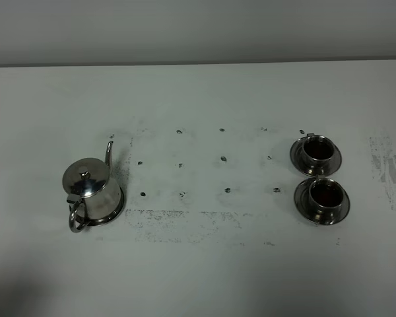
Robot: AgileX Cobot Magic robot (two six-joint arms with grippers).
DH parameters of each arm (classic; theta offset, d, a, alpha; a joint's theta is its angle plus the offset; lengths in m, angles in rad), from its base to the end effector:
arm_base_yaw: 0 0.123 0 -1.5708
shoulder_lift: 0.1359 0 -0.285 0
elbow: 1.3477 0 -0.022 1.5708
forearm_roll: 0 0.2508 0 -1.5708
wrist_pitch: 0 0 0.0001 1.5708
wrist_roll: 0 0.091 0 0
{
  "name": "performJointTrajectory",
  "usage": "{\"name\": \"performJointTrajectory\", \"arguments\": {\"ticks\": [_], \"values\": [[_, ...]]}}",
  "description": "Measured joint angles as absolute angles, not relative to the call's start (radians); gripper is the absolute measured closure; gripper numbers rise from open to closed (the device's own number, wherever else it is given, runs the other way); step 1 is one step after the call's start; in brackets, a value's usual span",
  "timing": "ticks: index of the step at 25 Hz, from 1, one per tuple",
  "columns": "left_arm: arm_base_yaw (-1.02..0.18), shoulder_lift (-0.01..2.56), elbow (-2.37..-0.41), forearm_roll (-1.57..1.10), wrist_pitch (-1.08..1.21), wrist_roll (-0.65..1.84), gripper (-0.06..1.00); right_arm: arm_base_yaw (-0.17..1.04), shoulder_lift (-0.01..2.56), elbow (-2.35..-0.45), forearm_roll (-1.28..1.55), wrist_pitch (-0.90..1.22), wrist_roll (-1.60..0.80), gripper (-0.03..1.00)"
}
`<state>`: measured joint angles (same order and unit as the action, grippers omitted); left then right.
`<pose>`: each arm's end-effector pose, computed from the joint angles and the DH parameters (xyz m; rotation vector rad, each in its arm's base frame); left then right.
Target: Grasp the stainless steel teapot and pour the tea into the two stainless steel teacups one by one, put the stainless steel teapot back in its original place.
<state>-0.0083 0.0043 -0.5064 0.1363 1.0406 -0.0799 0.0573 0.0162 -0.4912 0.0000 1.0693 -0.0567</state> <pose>-0.0044 0.0107 0.2813 -0.0770 2.0149 0.1065 -0.0017 -0.0001 0.2742 -0.1184 2.0745 0.0004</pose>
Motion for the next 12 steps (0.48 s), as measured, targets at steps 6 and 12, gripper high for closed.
{"name": "performJointTrajectory", "arguments": {"ticks": [6, 12], "values": [[-0.008, -0.008, -0.505, 0.12, 1.041, -0.052, 0.51, 0.057, 0.016, -0.491, 0.0, 1.069, -0.057, 0.46], [-0.008, -0.008, -0.504, 0.111, 1.041, -0.039, 0.52, 0.057, 0.016, -0.491, 0.0, 1.069, -0.057, 0.46]]}}
